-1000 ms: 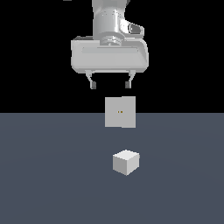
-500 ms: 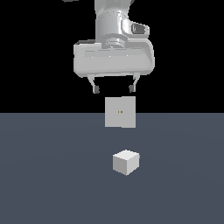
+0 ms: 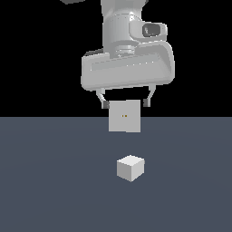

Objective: Plug the charger into the wall socket.

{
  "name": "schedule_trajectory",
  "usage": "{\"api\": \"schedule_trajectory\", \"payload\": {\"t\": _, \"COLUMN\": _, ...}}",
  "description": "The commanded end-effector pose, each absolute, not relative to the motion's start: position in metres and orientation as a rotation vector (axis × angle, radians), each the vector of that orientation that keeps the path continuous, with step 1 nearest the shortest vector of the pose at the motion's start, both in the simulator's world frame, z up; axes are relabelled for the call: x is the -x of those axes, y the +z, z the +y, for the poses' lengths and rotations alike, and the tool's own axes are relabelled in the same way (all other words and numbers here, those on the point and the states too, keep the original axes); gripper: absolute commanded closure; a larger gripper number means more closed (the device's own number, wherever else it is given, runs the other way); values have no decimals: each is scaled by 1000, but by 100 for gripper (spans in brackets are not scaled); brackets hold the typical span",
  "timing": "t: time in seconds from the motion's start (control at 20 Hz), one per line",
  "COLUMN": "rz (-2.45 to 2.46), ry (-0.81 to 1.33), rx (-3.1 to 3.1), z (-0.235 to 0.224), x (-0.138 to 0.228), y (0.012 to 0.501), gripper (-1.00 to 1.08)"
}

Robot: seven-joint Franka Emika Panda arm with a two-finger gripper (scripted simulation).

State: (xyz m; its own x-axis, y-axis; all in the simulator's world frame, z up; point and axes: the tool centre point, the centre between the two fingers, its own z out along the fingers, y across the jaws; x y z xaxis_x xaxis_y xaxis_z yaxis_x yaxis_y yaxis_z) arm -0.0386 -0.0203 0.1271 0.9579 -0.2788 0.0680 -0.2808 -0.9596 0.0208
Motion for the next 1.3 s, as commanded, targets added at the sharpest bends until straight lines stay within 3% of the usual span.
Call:
{"api": "schedule_trajectory", "payload": {"t": 0.0, "rz": -545, "ry": 111, "rx": -3060, "z": -23, "x": 48, "y": 117, "gripper": -92}}
{"api": "schedule_trajectory", "payload": {"t": 0.6, "rz": -957, "ry": 150, "rx": -2949, "z": -28, "x": 87, "y": 77, "gripper": -92}}
{"api": "schedule_trajectory", "payload": {"t": 1.25, "rz": -1112, "ry": 163, "rx": -2891, "z": -26, "x": 101, "y": 61, "gripper": -92}}
